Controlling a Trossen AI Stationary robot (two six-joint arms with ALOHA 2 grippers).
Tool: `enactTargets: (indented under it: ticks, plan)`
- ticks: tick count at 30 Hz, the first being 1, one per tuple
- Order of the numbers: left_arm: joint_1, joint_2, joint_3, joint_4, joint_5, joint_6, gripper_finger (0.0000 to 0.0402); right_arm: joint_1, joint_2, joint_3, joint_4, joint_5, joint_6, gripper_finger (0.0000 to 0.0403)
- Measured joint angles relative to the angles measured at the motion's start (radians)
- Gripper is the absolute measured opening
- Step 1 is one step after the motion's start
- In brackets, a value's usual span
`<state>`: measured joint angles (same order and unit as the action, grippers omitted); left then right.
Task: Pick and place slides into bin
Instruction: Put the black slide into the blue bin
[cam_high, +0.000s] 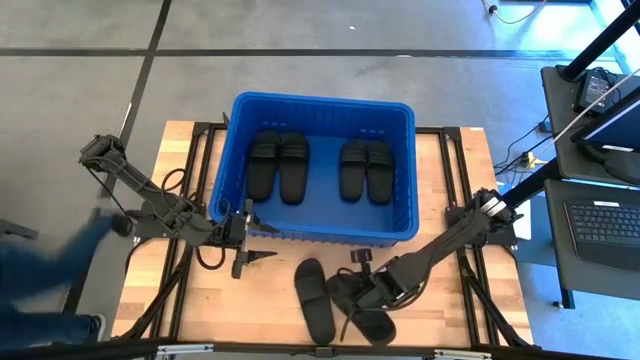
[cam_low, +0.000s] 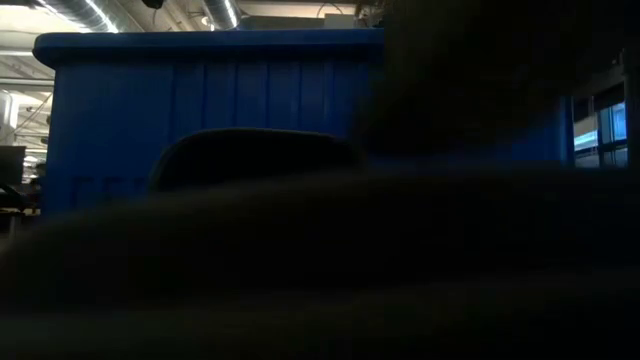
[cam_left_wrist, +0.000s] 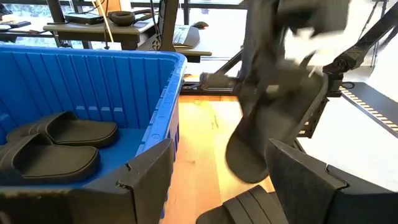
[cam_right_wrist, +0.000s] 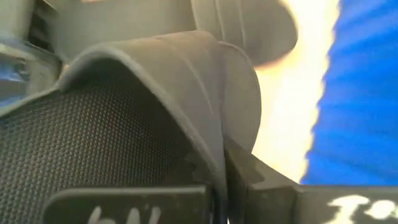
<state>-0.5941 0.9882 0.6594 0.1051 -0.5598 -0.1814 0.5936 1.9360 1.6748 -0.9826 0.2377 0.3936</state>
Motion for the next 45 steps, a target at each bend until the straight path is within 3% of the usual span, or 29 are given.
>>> enactTargets:
  ticks: [9,18,27,35,45]
  plan:
    - [0.0,0.0,0.0,0.0,0.0,0.0,0.0248,-0.042,-0.002,0.412,-0.108,0.11,-0.189,0.0014]
    - [0.0,0.0,0.0,0.0,0.0,-0.001,0.0248,-0.162,-0.002,0.677,-0.314,0.514,-0.19,0.0014]
    - [0.0,0.0,0.0,-0.001,0.0,-0.002,0.0248,-0.421,-0.022,0.659,-0.551,0.549,-0.054,0.0014]
    - [0.0,0.001,0.0,-0.006,-0.005,0.0,0.0248,-0.6,-0.022,0.658,-0.579,0.557,-0.006,0.0014]
    - [0.0,0.0,0.0,-0.008,-0.006,0.0,0.0248,-0.688,-0.036,0.402,-0.474,0.557,-0.006,0.0014]
